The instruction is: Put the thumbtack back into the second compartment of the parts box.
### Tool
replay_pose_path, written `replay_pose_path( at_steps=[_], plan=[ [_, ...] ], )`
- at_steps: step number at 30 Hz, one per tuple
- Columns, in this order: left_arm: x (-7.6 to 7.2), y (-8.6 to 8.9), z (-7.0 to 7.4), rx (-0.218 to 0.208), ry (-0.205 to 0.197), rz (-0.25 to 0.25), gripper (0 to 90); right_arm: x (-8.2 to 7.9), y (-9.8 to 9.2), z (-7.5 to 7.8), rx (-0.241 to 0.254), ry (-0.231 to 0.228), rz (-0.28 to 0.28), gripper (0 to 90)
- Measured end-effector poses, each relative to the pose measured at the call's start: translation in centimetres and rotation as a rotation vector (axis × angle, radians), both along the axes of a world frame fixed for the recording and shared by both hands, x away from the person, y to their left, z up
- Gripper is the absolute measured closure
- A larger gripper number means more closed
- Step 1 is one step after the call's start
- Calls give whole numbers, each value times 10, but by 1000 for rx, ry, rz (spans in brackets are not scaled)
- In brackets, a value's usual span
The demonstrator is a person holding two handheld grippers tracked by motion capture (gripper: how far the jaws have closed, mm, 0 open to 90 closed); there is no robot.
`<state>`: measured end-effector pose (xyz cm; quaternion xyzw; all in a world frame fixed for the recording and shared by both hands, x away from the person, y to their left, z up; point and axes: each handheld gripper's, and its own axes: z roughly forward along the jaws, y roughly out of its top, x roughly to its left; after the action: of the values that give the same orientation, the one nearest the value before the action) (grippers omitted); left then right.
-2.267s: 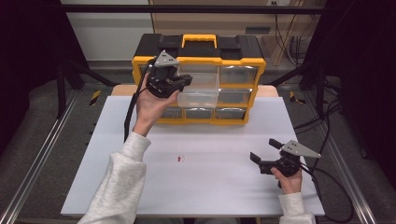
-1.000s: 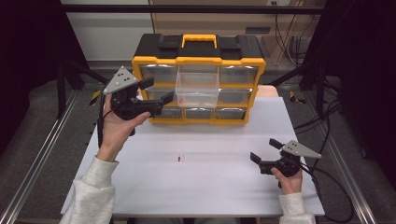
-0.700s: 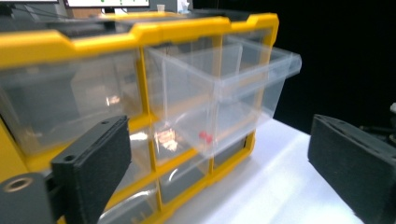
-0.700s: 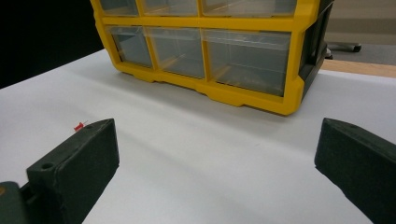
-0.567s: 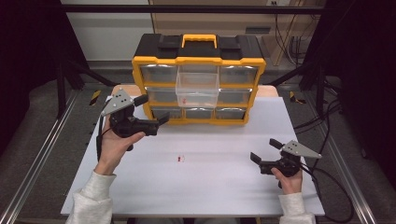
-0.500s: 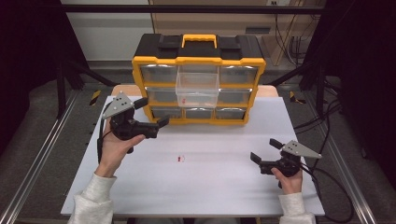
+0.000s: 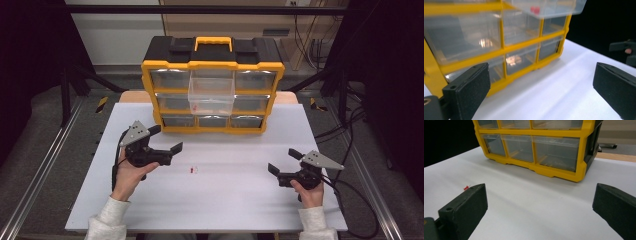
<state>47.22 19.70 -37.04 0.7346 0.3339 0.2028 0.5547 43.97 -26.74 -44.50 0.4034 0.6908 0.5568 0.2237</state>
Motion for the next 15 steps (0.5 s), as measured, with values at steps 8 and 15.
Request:
replay_pose_path(
  at_steps=[8,15],
  plan=[
    [0,-9,-21,45,35,3,16,0,0,0,0,0,1,3],
    [1,-15,-37,73,71,1,25,0,0,0,-3,-1,2,3]
  ],
)
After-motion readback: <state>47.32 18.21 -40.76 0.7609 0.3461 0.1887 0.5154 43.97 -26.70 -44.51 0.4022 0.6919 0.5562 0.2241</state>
